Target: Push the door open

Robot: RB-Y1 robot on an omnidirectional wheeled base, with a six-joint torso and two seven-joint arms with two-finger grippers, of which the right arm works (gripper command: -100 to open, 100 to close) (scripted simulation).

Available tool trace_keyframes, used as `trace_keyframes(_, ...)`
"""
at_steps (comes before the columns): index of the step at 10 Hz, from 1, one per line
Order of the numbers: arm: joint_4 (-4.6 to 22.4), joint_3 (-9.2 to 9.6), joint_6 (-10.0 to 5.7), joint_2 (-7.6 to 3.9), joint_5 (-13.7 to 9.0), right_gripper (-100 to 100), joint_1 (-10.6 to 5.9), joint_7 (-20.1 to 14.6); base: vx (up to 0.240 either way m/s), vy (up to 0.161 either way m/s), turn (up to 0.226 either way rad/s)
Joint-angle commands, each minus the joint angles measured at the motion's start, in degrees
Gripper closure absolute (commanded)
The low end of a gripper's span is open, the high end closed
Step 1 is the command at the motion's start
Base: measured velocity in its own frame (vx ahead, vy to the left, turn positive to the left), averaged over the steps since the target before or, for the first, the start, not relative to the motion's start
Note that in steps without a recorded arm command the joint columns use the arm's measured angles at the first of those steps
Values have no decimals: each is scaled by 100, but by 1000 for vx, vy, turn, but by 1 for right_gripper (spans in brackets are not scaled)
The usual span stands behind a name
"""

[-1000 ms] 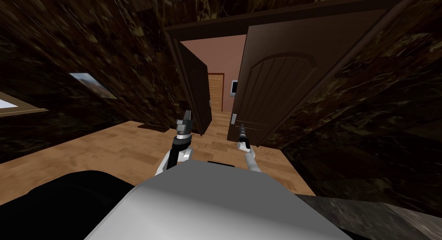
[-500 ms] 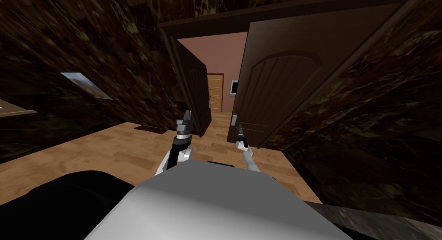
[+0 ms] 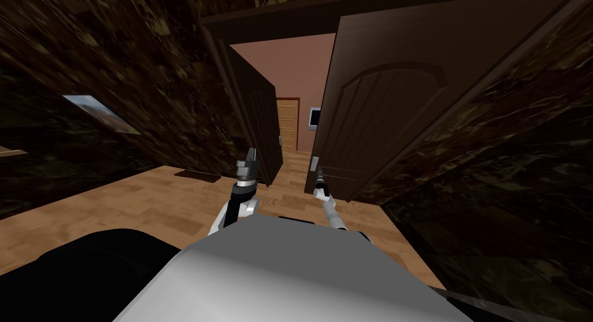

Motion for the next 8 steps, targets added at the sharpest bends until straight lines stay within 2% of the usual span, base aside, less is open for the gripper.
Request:
trace_keyframes(1, 179, -2, -45, 30, -15, -100, -97, 1, 71, 6, -8)
trace_keyframes(2, 115, -2, -24, 20, -9, -100, -65, 3, 33, 4, -1)
trace_keyframes(3, 141, -15, -27, -151, -13, -100, -82, 1, 88, 2, 14)
trace_keyframes(4, 152, -29, -21, -268, -16, -100, -92, -1, 185, 0, 24)
trace_keyframes(5, 161, -39, -16, -324, -18, -100, -99, -3, 185, 11, 18)
trace_keyframes(7, 181, -62, -5, -359, -23, -100, -115, -7, 218, 12, 14)
trace_keyframes(8, 190, -73, 0, -335, -25, -100, -123, -9, 194, -21, 14)
